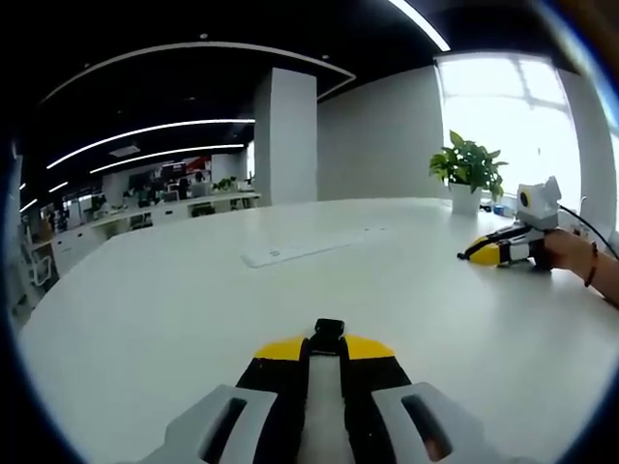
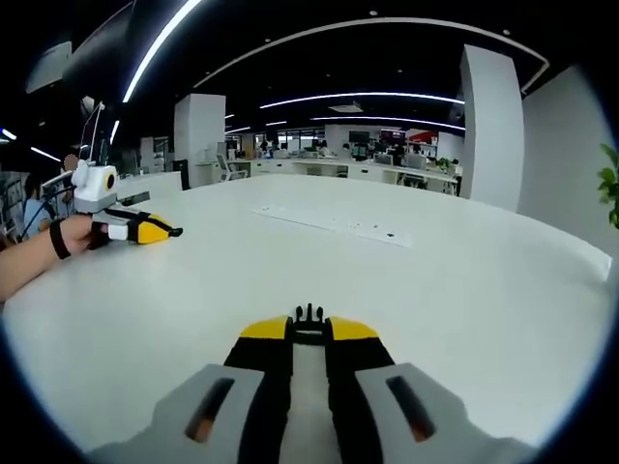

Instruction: Snap the two parts of the plastic buckle together until the buckle closes and remains connected.

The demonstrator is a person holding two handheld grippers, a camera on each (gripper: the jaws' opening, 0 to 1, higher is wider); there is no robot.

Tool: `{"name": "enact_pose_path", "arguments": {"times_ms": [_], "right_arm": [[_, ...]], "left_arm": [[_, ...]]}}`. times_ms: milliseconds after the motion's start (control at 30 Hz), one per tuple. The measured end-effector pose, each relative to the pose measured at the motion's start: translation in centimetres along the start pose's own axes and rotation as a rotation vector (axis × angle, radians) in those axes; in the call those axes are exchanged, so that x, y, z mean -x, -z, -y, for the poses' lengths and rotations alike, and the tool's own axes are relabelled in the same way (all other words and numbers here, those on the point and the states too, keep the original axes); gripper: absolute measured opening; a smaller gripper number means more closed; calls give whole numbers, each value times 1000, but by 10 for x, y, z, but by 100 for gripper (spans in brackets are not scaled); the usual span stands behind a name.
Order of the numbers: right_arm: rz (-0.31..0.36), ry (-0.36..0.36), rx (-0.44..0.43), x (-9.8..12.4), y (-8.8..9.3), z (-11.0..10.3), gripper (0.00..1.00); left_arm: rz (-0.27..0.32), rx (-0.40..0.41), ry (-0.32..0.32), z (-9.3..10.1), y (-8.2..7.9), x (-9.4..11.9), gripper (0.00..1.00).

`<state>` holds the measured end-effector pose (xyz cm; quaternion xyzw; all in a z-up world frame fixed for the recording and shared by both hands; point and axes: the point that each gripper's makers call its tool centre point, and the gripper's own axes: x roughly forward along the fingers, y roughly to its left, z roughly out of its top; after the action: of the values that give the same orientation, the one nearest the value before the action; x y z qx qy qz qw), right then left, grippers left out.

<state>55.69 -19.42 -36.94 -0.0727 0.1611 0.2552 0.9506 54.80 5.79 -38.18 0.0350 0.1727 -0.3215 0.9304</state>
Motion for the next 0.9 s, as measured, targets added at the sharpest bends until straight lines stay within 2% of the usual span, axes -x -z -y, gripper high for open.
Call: {"name": "enact_pose_path", "arguments": {"times_ms": [100, 167, 200, 467, 667, 900], "right_arm": [[0, -1, 0, 2, 1, -3, 12], [-1, -13, -1, 1, 1, -5, 12], [-1, -14, 0, 1, 1, -5, 12], [-5, -14, 6, 1, 0, -4, 12], [-9, -4, -3, 2, 1, -5, 12], [-17, 9, -11, 7, 1, -10, 12]], "left_arm": [[-1, -15, 2, 0, 0, 0, 11], [-5, -10, 6, 0, 0, 1, 11], [-16, 21, 7, -1, 1, 2, 11], [-12, 18, 8, -4, 0, 3, 11], [-18, 11, -27, -9, 0, 5, 11], [-23, 6, -24, -11, -2, 4, 11]]}}
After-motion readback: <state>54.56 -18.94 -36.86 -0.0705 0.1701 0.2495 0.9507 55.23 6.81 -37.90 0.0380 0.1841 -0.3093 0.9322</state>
